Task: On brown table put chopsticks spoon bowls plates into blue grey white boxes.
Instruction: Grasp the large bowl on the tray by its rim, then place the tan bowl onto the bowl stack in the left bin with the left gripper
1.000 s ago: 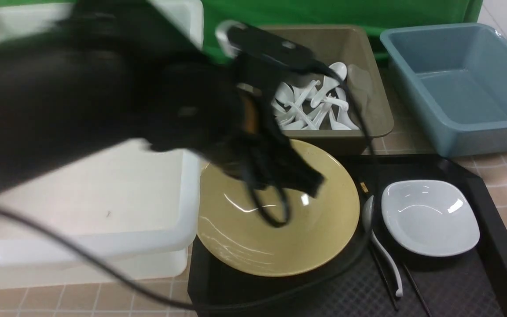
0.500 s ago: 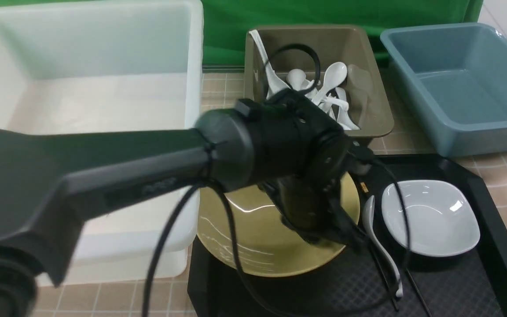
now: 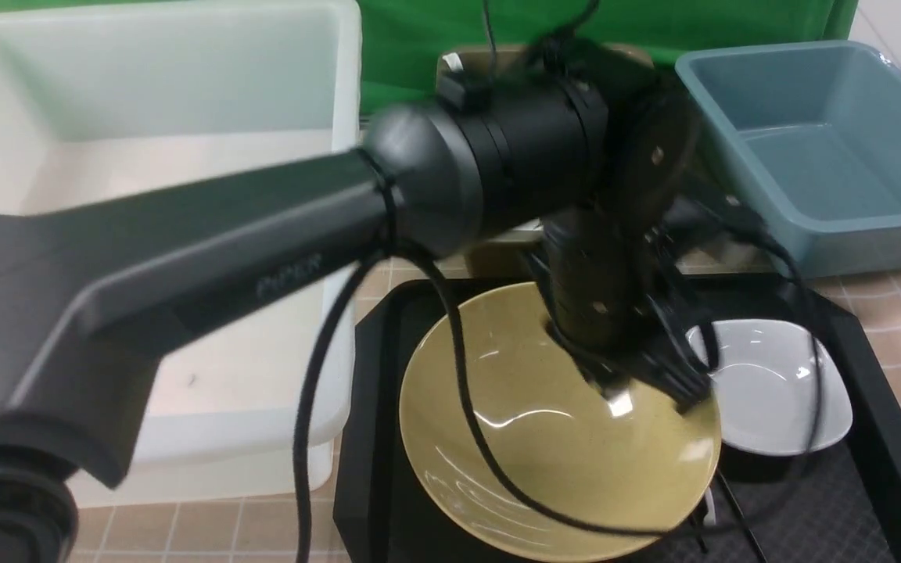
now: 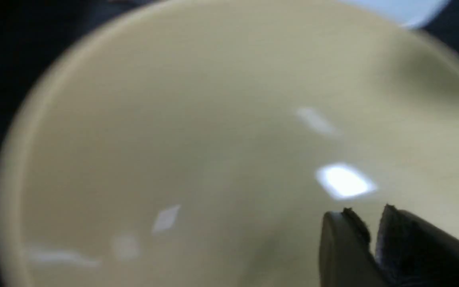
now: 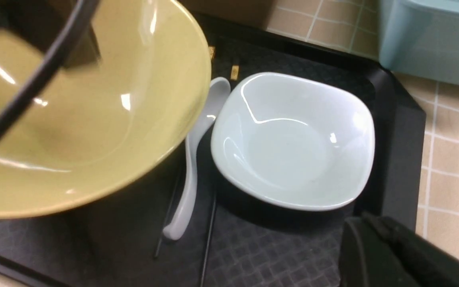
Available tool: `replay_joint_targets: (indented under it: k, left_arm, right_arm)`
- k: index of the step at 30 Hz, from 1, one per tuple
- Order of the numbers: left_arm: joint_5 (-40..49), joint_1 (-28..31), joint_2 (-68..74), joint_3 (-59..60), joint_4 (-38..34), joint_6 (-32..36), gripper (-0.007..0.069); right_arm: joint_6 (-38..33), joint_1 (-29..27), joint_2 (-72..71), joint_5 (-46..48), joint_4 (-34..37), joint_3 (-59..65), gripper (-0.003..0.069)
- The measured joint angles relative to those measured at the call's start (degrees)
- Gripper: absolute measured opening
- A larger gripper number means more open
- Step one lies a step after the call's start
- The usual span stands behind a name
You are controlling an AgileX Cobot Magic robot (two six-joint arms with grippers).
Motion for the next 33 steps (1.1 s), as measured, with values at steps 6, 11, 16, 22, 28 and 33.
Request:
replay_joint_targets:
  k: [6,11,16,22,28,33]
  left_arm:
    - [0.8,4.9,0.5,-0.2,5.8,-2.6,0.0400]
    - [0.7,8.6,3.6,-0.2,5.7,-4.0,0.0500]
    - [0.8,10.9,7.1,-0.2,3.3,-4.9,0.0510]
    - [1.0,11.0,9.9,-0.2,0.3,-4.0,0.0465]
    - [2.2,11.1,9.4,-0.6,-3.9,0.3,0.0235]
    - [2.7,10.8,5.4,-0.7,-5.9,0.8,0.0078]
  right_arm:
    - [0.0,0.0,0.0,-0.1,0.0,0.0,0.0038]
    - [0.0,0.0,0.0,-0.1,0.0,0.0,0.0038]
    - [0.0,0.0,0.0,-0.1,0.0,0.0,0.0038]
    - [0.0,0.0,0.0,-0.1,0.0,0.0,0.0038]
    - [0.0,0.0,0.0,-0.1,0.0,0.0,0.0038]
    - [0.0,0.0,0.0,-0.1,0.0,0.0,0.0038]
